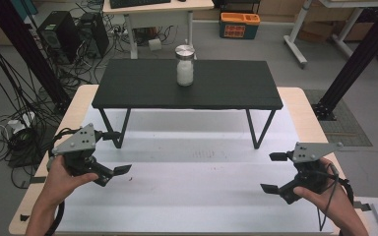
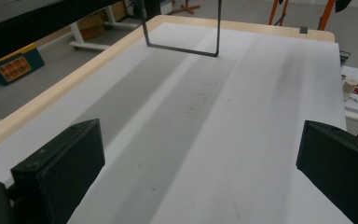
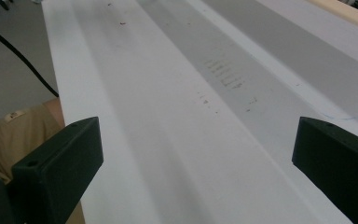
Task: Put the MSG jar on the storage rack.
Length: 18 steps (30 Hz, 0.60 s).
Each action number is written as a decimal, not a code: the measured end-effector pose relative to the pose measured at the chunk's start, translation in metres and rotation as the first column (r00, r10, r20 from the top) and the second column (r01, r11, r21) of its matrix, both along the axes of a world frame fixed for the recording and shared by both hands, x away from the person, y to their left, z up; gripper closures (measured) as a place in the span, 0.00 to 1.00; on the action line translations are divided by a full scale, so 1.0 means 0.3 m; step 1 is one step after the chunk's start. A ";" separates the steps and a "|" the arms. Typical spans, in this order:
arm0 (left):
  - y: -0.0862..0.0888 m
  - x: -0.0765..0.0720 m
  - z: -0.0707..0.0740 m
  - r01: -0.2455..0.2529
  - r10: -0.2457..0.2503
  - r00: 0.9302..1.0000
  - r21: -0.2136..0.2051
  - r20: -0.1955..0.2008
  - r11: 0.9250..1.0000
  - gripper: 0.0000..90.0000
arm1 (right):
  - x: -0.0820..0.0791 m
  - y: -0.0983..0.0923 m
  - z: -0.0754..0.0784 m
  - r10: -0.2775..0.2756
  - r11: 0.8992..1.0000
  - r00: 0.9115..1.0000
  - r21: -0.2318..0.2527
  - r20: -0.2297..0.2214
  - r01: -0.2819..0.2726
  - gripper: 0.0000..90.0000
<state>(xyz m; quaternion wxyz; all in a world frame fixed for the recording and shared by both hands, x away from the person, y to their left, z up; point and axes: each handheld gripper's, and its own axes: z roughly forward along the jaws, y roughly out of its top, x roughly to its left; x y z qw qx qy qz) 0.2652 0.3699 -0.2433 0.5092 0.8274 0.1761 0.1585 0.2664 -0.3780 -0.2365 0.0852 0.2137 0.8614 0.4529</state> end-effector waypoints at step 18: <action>-0.001 0.007 0.002 0.005 -0.005 1.000 0.004 -0.004 1.000 0.01 | 0.012 0.017 -0.007 0.006 1.000 1.000 -0.019 0.006 -0.006 0.02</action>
